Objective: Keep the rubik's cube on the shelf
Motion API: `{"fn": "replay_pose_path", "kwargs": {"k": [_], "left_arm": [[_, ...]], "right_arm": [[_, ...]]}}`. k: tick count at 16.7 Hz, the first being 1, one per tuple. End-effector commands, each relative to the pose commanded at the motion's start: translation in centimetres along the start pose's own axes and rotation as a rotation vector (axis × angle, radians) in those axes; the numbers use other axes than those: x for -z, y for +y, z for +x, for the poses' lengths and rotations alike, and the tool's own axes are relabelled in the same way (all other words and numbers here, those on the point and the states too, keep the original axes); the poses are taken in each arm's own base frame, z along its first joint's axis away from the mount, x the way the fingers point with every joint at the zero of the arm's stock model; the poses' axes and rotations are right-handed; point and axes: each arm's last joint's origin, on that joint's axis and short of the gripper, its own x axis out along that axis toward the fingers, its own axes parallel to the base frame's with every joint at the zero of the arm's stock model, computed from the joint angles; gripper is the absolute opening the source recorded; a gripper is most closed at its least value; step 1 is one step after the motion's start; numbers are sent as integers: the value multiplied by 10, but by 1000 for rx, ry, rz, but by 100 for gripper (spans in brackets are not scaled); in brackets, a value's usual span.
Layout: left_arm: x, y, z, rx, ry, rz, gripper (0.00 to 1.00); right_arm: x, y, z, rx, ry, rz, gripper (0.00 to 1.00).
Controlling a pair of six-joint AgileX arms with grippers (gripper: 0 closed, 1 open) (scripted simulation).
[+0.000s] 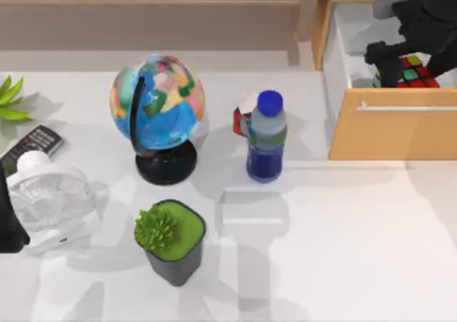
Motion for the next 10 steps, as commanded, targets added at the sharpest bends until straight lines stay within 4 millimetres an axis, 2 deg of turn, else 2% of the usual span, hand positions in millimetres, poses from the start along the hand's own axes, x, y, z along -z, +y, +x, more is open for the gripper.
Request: {"fn": "replay_pose_path", "kwargs": {"k": [4,10], "left_arm": [[0,0,0,0,0,0,100],[0,0,0,0,0,0,100]], "right_arm": [[0,0,0,0,0,0,2],[0,0,0,0,0,0,0]]}}
